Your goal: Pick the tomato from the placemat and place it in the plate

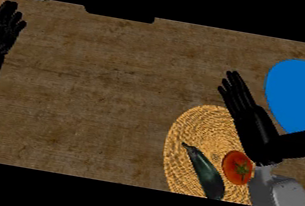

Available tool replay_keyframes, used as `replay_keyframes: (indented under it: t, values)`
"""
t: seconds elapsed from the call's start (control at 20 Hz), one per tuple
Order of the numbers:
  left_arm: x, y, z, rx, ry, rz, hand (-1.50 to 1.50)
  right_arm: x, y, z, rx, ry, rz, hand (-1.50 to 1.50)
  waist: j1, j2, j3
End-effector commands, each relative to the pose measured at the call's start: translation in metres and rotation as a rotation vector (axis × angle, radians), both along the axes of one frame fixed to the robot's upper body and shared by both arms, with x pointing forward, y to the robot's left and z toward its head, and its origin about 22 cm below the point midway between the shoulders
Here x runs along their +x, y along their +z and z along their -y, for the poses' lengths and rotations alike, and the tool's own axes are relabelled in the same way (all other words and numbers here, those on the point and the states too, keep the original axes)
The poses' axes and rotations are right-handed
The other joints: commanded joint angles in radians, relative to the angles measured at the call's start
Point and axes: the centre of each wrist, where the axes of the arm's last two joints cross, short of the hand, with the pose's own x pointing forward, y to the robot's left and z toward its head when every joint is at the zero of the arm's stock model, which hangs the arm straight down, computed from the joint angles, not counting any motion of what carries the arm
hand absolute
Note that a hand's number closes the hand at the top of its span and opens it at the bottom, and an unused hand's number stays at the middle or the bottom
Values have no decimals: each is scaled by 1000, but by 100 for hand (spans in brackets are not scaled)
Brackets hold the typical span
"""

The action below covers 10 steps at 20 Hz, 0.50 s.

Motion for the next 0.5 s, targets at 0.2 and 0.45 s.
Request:
replay_keyframes:
  t: [0.2, 0.45]
  values:
    - [-37, -104, 17, -177, 79, -472, 0, 26, 105, 59, -3, 145, 531, 150, -11, 5, -6]
    - [-49, -133, 51, -268, -7, -604, 0, 23, 71, 140, -222, -240, 619, -150, -20, 13, -3]
